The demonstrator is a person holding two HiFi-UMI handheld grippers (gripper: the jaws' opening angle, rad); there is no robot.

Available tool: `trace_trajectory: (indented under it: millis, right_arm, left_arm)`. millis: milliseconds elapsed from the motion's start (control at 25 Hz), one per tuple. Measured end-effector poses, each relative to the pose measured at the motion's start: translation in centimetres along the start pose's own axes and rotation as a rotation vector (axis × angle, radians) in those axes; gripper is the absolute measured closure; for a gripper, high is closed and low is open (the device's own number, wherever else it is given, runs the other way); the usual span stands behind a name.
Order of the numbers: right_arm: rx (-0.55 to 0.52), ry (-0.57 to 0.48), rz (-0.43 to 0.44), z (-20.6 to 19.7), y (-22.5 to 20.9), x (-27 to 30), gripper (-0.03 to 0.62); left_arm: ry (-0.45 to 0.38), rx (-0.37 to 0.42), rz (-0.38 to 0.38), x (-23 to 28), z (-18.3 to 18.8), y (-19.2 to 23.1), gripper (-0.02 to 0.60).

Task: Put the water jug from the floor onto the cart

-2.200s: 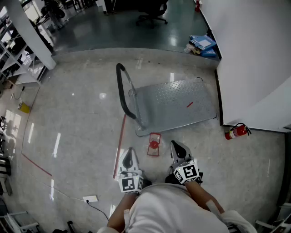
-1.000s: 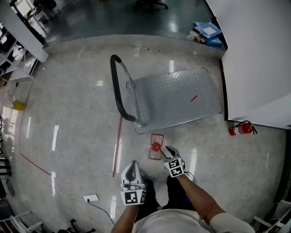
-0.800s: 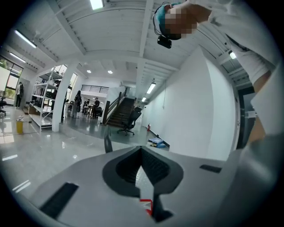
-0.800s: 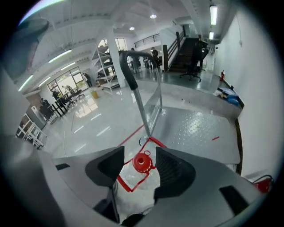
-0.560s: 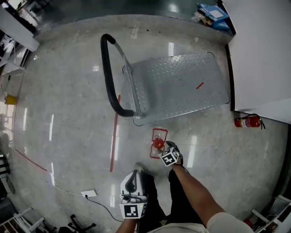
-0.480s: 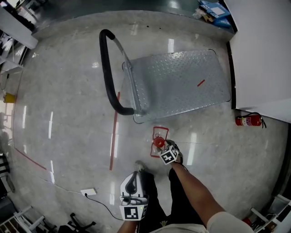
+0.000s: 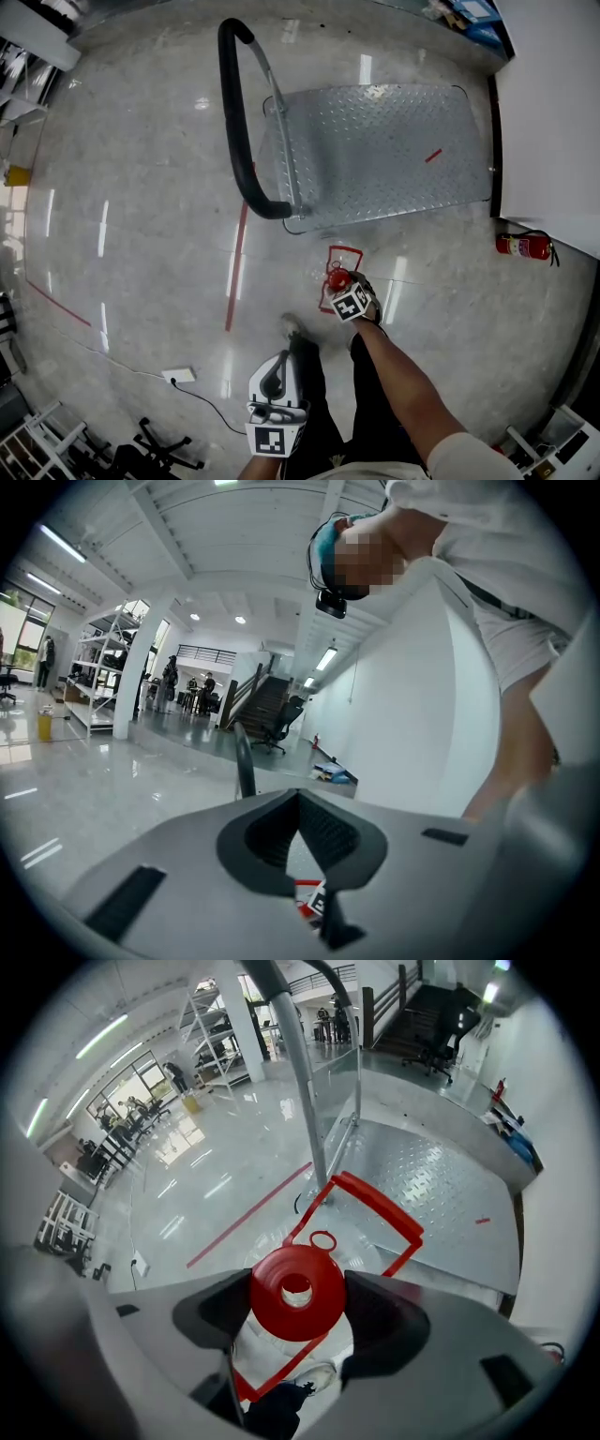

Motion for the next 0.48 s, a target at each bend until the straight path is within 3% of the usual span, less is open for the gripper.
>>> trace_trajectory:
  millis: [200, 480]
  right_arm:
    - [-0.010, 0.011, -0.019, 0.04, -0.12, 0.46, 0.299]
    - [-0.021, 0.033, -0.020, -0.43, -0.02, 0.55, 0.291]
  left_arm:
    - [0.048, -0.010, 0.016, -0.88, -0.56, 0.45, 0.578]
    - [0.046, -0.023, 0.009, -0.77, -0.69, 0.05, 0.578]
Point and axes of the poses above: the fingertips, and each gripper's own axes: x forward along the fingers, y to its left, z out of its top, the point moved 4 cm from there along -x, backward along the fingers, and after that the axes turned 14 degrees about -y, right-handed, at the moved point
